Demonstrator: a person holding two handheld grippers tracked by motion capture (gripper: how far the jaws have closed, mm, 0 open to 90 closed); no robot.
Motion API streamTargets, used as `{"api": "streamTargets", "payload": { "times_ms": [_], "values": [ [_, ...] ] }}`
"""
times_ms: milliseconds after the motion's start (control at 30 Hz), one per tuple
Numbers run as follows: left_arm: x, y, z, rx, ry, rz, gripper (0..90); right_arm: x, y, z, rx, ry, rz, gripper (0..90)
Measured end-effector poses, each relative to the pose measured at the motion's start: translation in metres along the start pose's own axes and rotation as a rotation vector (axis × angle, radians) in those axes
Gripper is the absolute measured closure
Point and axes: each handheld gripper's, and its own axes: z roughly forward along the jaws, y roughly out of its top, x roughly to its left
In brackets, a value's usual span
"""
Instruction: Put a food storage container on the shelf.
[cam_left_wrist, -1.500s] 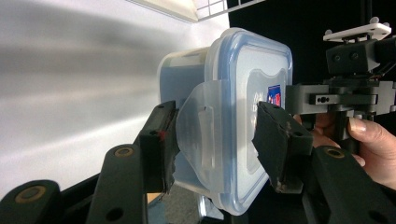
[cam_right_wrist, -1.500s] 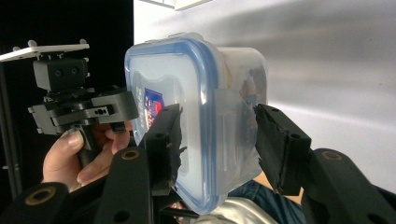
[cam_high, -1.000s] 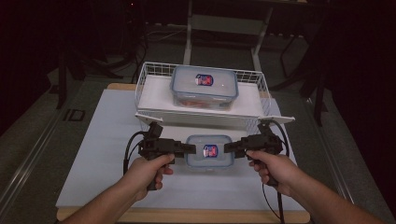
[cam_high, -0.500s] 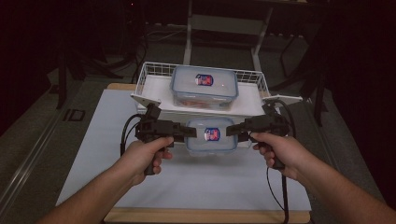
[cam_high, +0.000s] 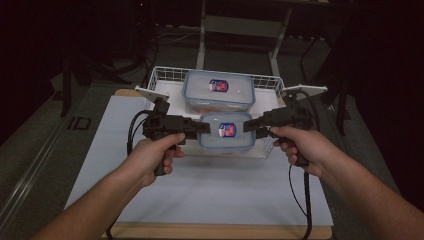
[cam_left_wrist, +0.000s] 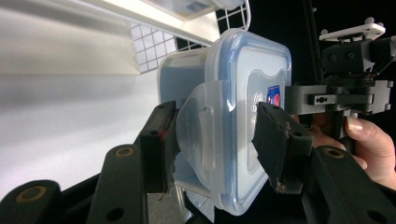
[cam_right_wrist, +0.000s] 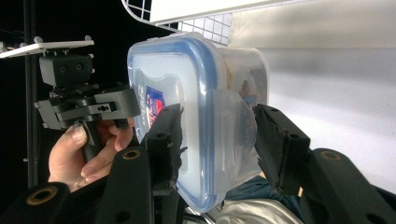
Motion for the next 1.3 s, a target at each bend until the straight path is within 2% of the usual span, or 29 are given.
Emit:
{"api": "streamTargets", "payload": {
  "times_ms": [200,300,533,833,1067,1300],
  "values": [
    [-0.007,0.01,-0.002,-0.017,0.005,0.009,50.6,0.006,0.008,-0.005,-0.019,-0.006,0.005,52.4],
    [-0.011,0.014,-0.004,-0.026,0.014,0.02,50.6,0.008,0.011,-0.006,-0.024,0.01,0.006,52.4],
    [-0.015,0.027,-0.009,-0.047,0.021,0.02,50.6,0.014,0.022,-0.007,-0.042,0.013,0.004,52.4],
    [-0.027,0.04,-0.018,-0.078,0.021,0.048,50.7,0.031,0.034,-0.014,-0.062,0.016,-0.028,52.4],
    [-0.027,0.048,-0.022,-0.097,0.023,0.049,50.9,0.034,0.04,-0.011,-0.079,0.032,-0.029,52.4],
    [-0.026,0.061,-0.022,-0.117,0.026,0.049,50.9,0.038,0.052,-0.01,-0.086,0.025,-0.035,52.4]
  ]
}}
